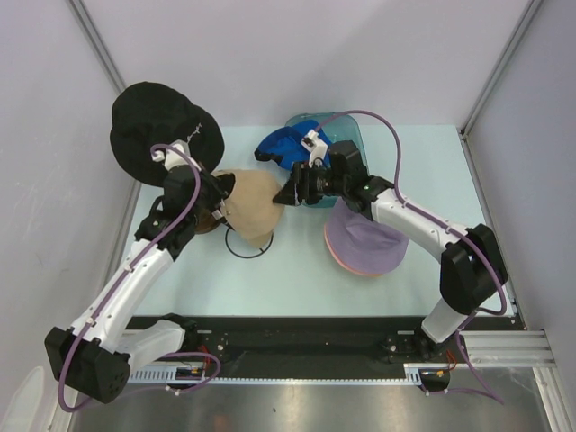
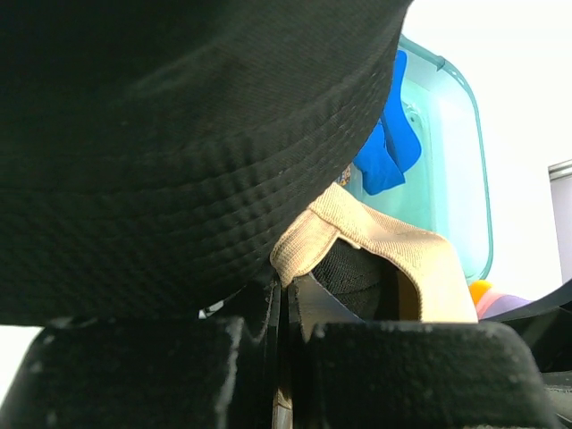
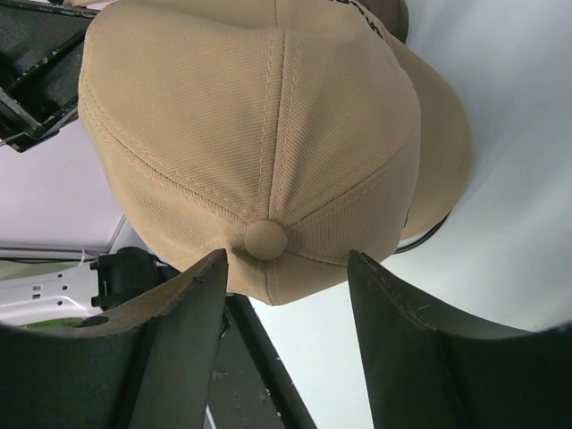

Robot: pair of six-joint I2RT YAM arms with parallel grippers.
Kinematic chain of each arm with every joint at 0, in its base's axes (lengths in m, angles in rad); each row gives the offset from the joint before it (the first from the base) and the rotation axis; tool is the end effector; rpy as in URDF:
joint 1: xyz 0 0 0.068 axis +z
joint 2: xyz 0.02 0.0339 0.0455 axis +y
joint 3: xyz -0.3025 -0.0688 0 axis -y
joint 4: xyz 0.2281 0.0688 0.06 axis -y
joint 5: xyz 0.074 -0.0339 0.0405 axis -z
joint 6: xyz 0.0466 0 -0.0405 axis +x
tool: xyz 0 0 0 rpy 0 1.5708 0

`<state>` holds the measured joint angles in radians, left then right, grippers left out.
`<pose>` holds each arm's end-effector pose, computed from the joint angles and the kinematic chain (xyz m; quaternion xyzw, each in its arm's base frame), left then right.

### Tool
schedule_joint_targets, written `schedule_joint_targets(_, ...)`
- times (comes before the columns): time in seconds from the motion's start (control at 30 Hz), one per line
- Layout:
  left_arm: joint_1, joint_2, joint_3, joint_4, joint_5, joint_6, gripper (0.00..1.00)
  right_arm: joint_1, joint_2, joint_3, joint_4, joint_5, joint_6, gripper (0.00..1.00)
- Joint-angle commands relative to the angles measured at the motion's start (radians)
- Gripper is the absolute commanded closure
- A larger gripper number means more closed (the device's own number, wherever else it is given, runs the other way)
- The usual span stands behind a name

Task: Stack the hats

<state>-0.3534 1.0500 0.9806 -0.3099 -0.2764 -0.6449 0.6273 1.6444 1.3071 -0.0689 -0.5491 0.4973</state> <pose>0.2029 -0.0613 0.3759 -0.1956 0.7999 -0.1659 0.5425 0.2949 0.2438 0.3514 -0.2010 0.7925 0.4738 0.3271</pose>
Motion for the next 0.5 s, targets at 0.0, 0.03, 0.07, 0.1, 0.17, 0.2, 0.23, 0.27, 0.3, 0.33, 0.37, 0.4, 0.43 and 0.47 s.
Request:
schedule_joint_targets(0.0,0.019,-0.045,-0.010,0.015,-0.009,0.022,1.00,0.020,0.003,0.044,0.047,0.011,-0.016,0.40)
schedule_joint_targets(0.03,0.019,-0.048,-0.016,0.012,-0.009,0.024,1.00,0.018,0.005,0.056,0.040,0.029,-0.029,0.40)
schedule_joint_targets(0.07,0.019,-0.056,-0.019,0.008,-0.010,0.024,1.00,0.022,0.006,0.060,0.032,0.034,-0.034,0.41)
schedule_joint_targets(0.1,0.019,-0.062,-0.023,0.005,-0.010,0.024,1.00,0.022,0.008,0.063,0.031,0.037,-0.040,0.41)
schedule_joint_targets(0.17,0.021,-0.071,-0.034,-0.004,-0.012,0.024,1.00,0.022,0.008,0.067,0.031,0.046,-0.052,0.49)
schedule_joint_targets(0.2,0.021,-0.082,-0.039,-0.006,-0.014,0.022,1.00,0.025,0.008,0.067,0.032,0.046,-0.060,0.52)
schedule_joint_targets(0.23,0.021,-0.087,-0.048,-0.011,-0.014,0.022,1.00,0.025,0.006,0.069,0.034,0.044,-0.069,0.57)
schedule_joint_targets(0.27,0.021,-0.097,-0.054,-0.014,-0.012,0.021,1.00,0.025,0.014,0.073,0.032,0.043,-0.072,0.60)
schedule_joint_targets(0.3,0.021,-0.102,-0.060,-0.014,-0.012,0.021,1.00,0.025,0.017,0.076,0.029,0.037,-0.077,0.64)
schedule_joint_targets(0.33,0.022,-0.108,-0.065,-0.018,-0.012,0.018,1.00,0.025,0.022,0.081,0.024,0.034,-0.083,0.69)
schedule_joint_targets(0.37,0.022,-0.116,-0.069,-0.018,-0.010,0.016,1.00,0.026,0.026,0.086,0.021,0.028,-0.086,0.72)
schedule_joint_targets(0.4,0.022,-0.122,-0.074,-0.020,-0.009,0.016,1.00,0.026,0.029,0.087,0.023,0.023,-0.086,0.78)
schedule_joint_targets(0.43,0.022,-0.123,-0.077,-0.023,-0.012,0.014,1.00,0.026,0.031,0.089,0.023,0.020,-0.088,0.80)
schedule_joint_targets(0.47,0.022,-0.127,-0.079,-0.027,-0.014,0.013,1.00,0.026,0.034,0.092,0.021,0.020,-0.089,0.83)
